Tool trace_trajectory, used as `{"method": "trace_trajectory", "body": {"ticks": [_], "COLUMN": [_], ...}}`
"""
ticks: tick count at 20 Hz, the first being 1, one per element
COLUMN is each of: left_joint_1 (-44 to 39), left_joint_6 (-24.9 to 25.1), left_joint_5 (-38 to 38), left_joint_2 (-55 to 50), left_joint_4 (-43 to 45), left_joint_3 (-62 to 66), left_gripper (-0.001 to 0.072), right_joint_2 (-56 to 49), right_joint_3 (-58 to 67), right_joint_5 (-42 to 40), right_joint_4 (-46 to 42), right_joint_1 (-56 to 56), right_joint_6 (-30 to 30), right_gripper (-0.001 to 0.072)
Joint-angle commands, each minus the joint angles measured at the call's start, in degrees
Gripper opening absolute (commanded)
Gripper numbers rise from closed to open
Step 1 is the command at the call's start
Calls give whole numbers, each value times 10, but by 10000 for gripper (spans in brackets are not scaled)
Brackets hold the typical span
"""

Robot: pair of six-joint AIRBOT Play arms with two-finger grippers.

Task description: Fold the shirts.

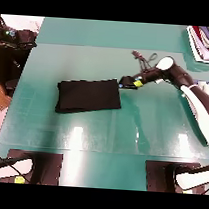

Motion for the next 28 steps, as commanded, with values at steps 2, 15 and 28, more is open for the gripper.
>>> {"method": "trace_trajectory", "body": {"ticks": [2, 15, 28], "left_joint_1": [0, -12, -207], "left_joint_6": [2, 13, 13], "left_joint_5": [-1, -2, 52], "left_joint_2": [-1, -2, -2], "left_joint_4": [-12, -76, -64], "left_joint_3": [0, 0, 0], "left_gripper": [26, 25, 26], "right_joint_2": [12, -163, 51], "right_joint_3": [-106, 108, 149], "right_joint_5": [-60, -51, 18], "right_joint_4": [63, 145, -66], "right_joint_1": [-38, 109, -273], "right_joint_6": [9, -31, 48], "right_gripper": [599, 20, 19]}}
